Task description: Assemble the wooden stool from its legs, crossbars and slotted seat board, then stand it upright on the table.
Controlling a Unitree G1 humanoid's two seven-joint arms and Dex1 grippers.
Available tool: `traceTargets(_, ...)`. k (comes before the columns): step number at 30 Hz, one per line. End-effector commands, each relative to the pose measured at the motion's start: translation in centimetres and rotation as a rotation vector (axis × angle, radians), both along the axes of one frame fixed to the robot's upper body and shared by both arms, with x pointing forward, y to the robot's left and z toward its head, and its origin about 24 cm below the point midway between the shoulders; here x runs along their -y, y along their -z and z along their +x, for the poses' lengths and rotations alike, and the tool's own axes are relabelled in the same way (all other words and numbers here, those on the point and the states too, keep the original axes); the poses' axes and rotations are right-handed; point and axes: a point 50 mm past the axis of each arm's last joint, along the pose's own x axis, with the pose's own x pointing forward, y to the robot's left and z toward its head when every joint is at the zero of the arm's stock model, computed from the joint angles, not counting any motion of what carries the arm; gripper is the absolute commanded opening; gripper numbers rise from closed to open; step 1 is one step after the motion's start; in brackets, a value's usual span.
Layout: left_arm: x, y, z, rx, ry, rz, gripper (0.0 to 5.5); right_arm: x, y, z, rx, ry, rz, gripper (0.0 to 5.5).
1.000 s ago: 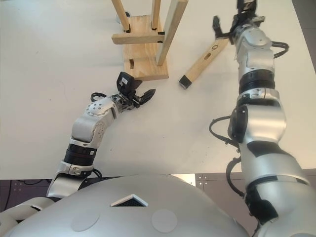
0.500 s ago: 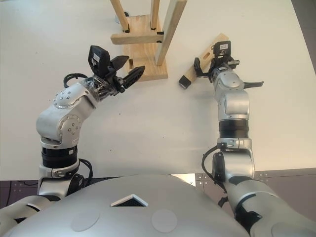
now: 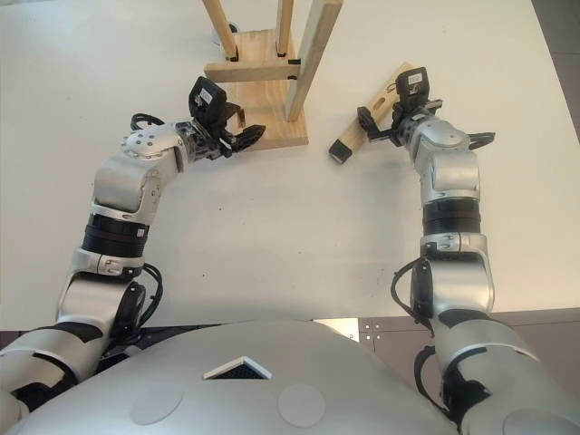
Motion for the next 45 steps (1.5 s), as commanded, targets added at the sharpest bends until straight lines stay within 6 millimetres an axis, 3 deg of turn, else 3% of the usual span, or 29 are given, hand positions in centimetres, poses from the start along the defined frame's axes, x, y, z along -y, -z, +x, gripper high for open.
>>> traceTargets(1, -1.7, 0.6, 0.5, -0.101, 0.038, 0.058, 3.42, 1.4, 3.6, -2.4, -0.184, -0.013, -0.037, 5.36)
traceTargets(5, -2.8, 0.9, -0.1, -0.226, 0.108, 0.075, 3.42, 1.6, 2.9, -1.8, -0.152, -0.004, -0.029, 5.36)
traceTargets(10, -3.2, 1.2, -2.5, -0.268, 0.385, 0.202, 3.42, 1.5, 2.9, -1.7, -0.132, 0.006, -0.018, 5.36)
traceTargets(16, -3.1, 0.8, -1.7, -0.211, 0.395, 0.239, 3.42, 1.5, 3.5, -2.0, -0.179, -0.047, -0.020, 5.36)
traceTargets(19, -2.9, 1.1, -1.8, -0.183, 0.383, 0.244, 3.42, 2.6, 2.9, -1.6, -0.243, -0.161, -0.065, 5.36)
traceTargets(23, -1.3, 0.8, -2.3, -0.114, 0.359, 0.140, 3.42, 3.9, -0.4, 0.9, -0.275, -0.339, -0.158, 5.36)
traceTargets(27, 0.1, 0.6, -2.5, -0.070, 0.277, 0.011, 3.42, 3.7, -5.7, 4.0, -0.200, -0.463, -0.273, 5.36)
traceTargets(30, 0.5, 0.5, -2.6, -0.048, 0.233, -0.034, 3.42, 3.1, -9.3, 6.0, -0.049, -0.372, -0.263, 5.36)
traceTargets(33, 0.9, 0.6, -2.5, -0.033, 0.153, -0.089, 3.42, 2.6, -11.0, 6.7, 0.014, -0.310, -0.175, 5.36)
traceTargets(35, 1.2, 0.5, -2.8, -0.028, 0.122, -0.119, 3.42, 2.9, -11.0, 6.6, 0.018, -0.298, -0.177, 5.36)
traceTargets(38, 1.1, 0.2, -3.4, -0.013, 0.094, -0.126, 3.42, 4.4, -10.4, 6.4, 0.094, -0.140, -0.182, 5.36)
traceTargets(41, 0.2, -0.4, -3.4, 0.014, 0.017, -0.130, 3.42, 4.5, -6.6, 4.0, 0.175, 0.175, -0.025, 5.36)
traceTargets(43, -0.3, -0.3, -3.5, 0.012, -0.038, -0.141, 3.42, 1.4, -3.6, 1.3, 0.113, 0.212, 0.083, 5.36)
traceTargets(45, -0.5, 0.1, -3.4, -0.001, -0.077, -0.142, 3.42, -1.0, -2.4, -0.4, 0.075, 0.196, 0.117, 5.36)
